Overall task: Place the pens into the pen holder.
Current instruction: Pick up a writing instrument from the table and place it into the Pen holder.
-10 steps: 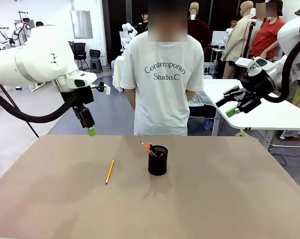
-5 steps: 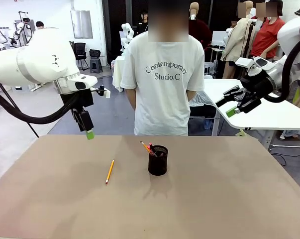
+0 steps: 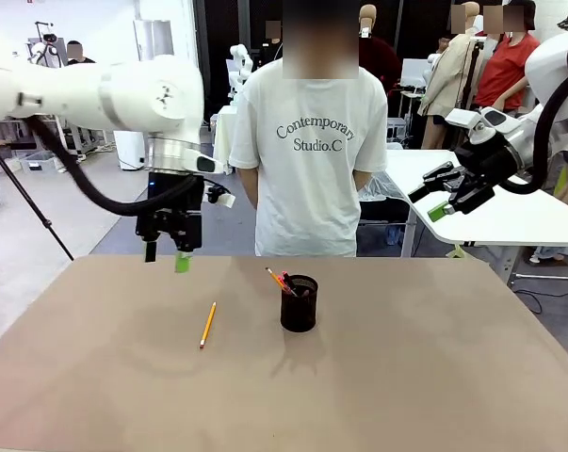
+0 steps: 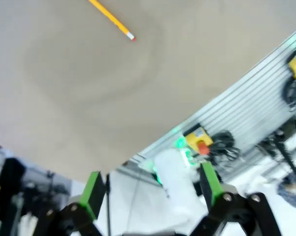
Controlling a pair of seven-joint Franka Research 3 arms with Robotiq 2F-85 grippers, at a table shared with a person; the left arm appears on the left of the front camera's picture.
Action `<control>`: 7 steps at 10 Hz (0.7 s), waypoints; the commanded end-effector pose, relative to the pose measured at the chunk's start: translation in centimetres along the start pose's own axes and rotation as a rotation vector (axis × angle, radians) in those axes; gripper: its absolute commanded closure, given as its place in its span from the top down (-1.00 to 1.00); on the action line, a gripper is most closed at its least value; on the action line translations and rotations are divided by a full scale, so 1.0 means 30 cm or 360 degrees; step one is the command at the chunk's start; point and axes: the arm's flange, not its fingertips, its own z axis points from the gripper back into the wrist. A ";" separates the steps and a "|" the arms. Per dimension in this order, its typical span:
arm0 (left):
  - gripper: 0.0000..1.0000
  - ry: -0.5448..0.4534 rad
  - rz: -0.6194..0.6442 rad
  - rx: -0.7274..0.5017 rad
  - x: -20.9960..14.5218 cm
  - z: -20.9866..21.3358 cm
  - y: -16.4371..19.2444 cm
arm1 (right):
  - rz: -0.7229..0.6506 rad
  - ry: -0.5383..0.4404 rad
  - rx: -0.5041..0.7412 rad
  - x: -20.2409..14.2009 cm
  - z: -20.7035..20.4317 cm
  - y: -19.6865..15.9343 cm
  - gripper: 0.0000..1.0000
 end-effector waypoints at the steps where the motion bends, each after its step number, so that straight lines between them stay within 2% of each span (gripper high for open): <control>1: 1.00 -0.0027 0.0165 -0.0153 0.112 0.065 -0.017 | -0.0023 0.0002 0.0009 0.017 0.002 0.000 1.00; 4: 1.00 -0.0301 0.0462 -0.0100 0.139 -0.038 -0.059 | -0.0023 0.0002 0.0009 0.017 0.002 0.000 1.00; 5: 1.00 -0.0411 0.0513 0.0007 0.127 -0.082 -0.056 | -0.0023 0.0002 0.0009 0.017 0.002 0.000 1.00; 6: 1.00 -0.0493 0.0664 0.0059 0.098 -0.123 -0.077 | -0.0023 0.0002 0.0009 0.017 0.002 0.000 1.00; 7: 1.00 -0.0520 0.0749 0.0096 0.091 -0.159 -0.089 | -0.0023 0.0002 0.0009 0.017 0.002 0.000 1.00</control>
